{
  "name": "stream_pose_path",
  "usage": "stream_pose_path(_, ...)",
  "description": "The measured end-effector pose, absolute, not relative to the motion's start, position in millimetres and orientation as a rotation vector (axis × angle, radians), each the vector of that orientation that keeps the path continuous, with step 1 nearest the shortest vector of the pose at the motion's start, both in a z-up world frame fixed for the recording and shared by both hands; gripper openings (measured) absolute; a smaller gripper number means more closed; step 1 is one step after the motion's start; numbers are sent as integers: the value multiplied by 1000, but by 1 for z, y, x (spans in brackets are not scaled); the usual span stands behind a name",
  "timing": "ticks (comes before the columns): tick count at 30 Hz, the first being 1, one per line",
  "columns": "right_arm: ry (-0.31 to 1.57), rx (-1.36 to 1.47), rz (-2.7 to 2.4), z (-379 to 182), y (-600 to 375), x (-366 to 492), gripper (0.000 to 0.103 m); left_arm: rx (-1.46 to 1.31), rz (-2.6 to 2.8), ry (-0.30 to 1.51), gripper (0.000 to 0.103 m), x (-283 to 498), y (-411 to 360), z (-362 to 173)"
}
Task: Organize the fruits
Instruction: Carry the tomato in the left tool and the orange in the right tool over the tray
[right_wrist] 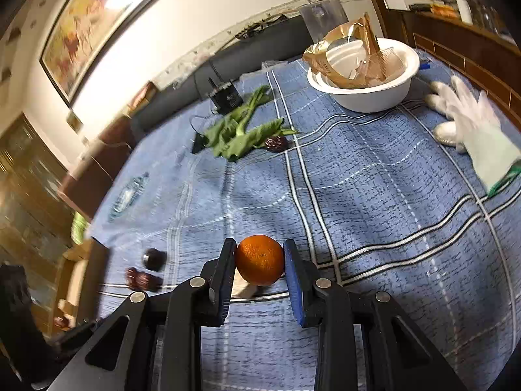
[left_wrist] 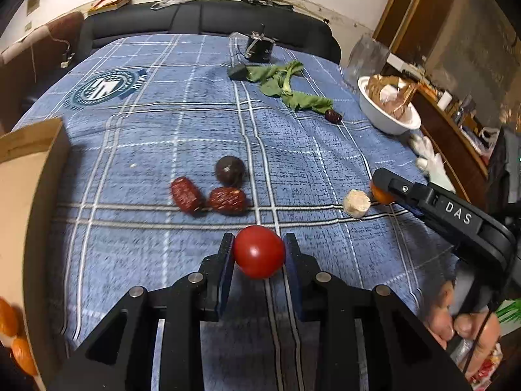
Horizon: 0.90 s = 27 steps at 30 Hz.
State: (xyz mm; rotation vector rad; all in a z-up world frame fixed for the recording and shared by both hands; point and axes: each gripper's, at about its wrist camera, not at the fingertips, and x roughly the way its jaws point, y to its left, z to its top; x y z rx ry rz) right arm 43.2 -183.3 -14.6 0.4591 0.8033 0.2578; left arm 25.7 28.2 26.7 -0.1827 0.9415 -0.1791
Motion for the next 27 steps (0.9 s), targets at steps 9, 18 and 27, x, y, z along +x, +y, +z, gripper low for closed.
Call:
stream_pose_path(9, 807, 502, 328, -6, -167, 26, 31, -254, -105, 904, 29, -17, 88, 47)
stream_pose_path(18, 816, 370, 502, 26, -78, -8, 32, -245, 65, 848, 29, -42, 196, 77)
stream_pose_path(27, 829, 160, 745, 51, 67, -26, 33, -266, 200, 886, 29, -17, 285, 77)
